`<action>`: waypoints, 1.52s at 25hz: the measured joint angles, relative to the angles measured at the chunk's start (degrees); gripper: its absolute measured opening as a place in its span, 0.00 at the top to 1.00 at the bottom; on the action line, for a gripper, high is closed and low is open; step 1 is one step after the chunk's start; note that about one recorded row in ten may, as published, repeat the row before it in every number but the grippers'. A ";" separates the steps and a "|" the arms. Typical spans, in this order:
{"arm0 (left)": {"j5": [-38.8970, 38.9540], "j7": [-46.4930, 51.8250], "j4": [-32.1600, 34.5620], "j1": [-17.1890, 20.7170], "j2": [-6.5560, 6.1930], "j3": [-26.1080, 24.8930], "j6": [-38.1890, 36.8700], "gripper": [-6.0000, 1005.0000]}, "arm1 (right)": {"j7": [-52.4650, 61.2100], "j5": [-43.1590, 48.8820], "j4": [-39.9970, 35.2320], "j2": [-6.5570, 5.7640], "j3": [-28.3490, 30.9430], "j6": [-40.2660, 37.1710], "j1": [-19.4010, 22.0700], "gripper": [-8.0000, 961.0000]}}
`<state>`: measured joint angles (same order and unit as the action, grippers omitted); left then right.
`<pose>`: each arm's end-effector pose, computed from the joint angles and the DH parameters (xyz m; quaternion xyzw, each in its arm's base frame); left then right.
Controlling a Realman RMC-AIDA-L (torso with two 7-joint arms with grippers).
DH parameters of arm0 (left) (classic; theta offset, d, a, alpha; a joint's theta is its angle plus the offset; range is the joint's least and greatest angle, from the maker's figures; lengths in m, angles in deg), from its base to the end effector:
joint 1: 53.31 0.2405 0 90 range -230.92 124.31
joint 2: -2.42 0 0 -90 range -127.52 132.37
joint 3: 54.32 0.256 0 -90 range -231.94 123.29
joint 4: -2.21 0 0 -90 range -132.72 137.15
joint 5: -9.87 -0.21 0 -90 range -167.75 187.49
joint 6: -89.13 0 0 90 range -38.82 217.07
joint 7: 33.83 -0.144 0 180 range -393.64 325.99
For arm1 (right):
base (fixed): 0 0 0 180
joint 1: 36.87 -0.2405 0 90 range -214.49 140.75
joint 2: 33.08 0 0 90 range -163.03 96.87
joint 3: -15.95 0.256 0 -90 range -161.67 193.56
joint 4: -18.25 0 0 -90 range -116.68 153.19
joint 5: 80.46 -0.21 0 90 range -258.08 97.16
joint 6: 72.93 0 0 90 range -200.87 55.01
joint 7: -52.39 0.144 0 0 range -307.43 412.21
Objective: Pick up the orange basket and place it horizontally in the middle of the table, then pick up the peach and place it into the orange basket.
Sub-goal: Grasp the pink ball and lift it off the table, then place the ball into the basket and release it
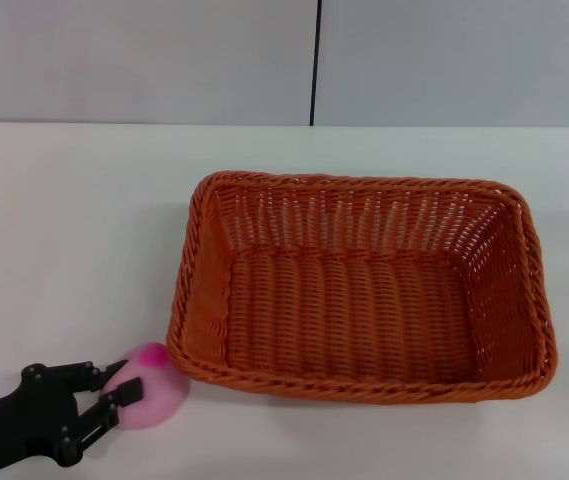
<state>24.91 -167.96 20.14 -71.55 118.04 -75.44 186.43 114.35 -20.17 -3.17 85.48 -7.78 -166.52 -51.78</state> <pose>-0.3706 0.1860 -0.0161 -0.9037 -0.2809 -0.2589 0.1934 0.3460 0.2686 0.1093 -0.5999 0.2454 0.5656 0.5099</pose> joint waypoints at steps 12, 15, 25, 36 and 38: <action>5.26 0.53 0.10 1.32 -1.21 -0.82 4.00 0.83 | 0.01 0.00 0.16 0.00 0.49 -0.02 0.32 0.50; 9.40 0.91 0.35 2.14 -1.29 -0.83 4.08 0.85 | 0.01 0.01 0.17 0.00 0.51 -0.03 0.45 0.50; 30.16 5.43 -3.11 0.33 1.44 -0.59 6.21 0.92 | 0.02 0.01 1.39 0.08 1.23 -0.01 0.67 0.50; 30.05 5.51 -11.15 -11.76 2.84 13.95 6.78 0.94 | 0.00 0.28 2.18 0.11 1.23 -0.01 0.63 0.50; 30.08 4.97 -13.01 -12.66 2.92 15.13 5.07 0.89 | 0.00 0.28 2.76 0.10 1.23 -0.01 0.82 0.50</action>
<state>54.99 -162.99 7.13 -84.22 120.96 -60.31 191.50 114.35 -19.90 -0.41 85.57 -6.55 -166.53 -50.96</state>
